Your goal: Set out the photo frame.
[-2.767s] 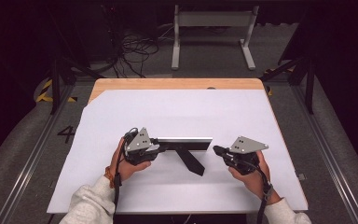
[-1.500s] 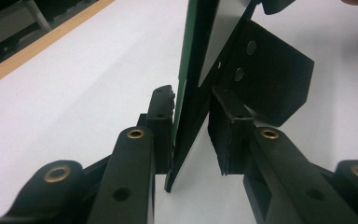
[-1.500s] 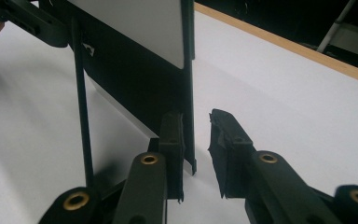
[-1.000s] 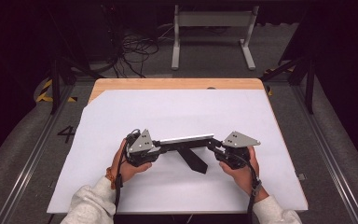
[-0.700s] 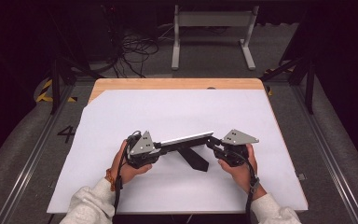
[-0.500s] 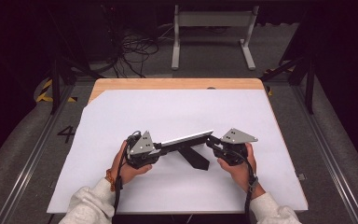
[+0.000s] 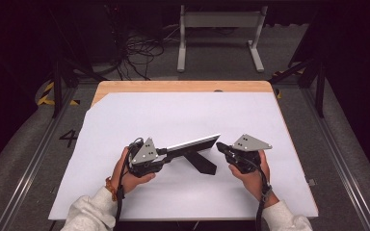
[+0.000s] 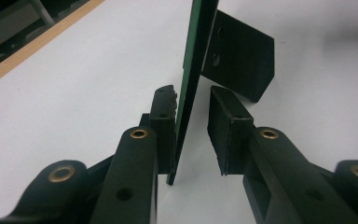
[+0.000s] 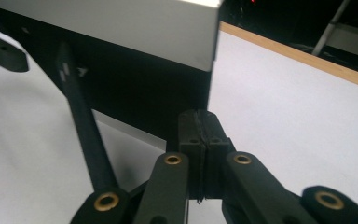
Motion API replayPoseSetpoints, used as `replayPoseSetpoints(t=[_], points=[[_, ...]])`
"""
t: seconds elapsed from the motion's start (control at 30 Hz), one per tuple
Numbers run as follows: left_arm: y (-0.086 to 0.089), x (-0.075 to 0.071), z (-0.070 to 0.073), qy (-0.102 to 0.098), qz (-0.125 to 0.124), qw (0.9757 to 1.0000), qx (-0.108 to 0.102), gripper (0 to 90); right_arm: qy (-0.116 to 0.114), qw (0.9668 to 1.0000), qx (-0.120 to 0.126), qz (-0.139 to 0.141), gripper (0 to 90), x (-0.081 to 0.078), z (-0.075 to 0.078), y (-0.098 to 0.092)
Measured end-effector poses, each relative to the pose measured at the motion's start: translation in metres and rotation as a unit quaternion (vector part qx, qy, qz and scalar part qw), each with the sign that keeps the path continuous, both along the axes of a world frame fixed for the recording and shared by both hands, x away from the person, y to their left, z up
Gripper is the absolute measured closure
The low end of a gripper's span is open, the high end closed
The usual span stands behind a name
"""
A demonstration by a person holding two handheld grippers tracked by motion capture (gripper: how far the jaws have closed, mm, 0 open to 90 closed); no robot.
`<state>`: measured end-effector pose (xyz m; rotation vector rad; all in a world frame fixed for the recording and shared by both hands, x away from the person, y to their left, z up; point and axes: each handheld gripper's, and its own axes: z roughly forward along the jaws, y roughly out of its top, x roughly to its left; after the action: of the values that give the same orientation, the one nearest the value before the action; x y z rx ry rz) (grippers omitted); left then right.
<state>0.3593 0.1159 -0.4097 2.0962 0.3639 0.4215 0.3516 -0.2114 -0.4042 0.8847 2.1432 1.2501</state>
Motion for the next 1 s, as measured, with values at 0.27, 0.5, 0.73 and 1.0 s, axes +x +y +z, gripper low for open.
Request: replayPoseSetpoints(t=[0.27,0.5,0.73,1.0], points=[[0.000,-0.002,0.004,-0.009,-0.002,0.9999,0.003,75.1,-0.007,1.0000,-0.001,0.006,90.0,-0.001,0.004,0.009],[-0.001,-0.005,0.005,-0.010,-0.009,0.9999,0.004,79.9,-0.016,0.9998,-0.005,0.013,90.0,0.004,0.004,0.015],[-0.005,-0.013,0.007,-0.015,-0.013,0.9996,0.018,83.0,-0.004,0.9998,0.009,0.015,90.0,0.011,0.003,0.019],[-0.009,-0.016,0.007,-0.008,-0.019,0.9996,0.016,81.8,-0.013,0.9998,0.005,0.014,90.0,0.014,-0.001,0.027]])
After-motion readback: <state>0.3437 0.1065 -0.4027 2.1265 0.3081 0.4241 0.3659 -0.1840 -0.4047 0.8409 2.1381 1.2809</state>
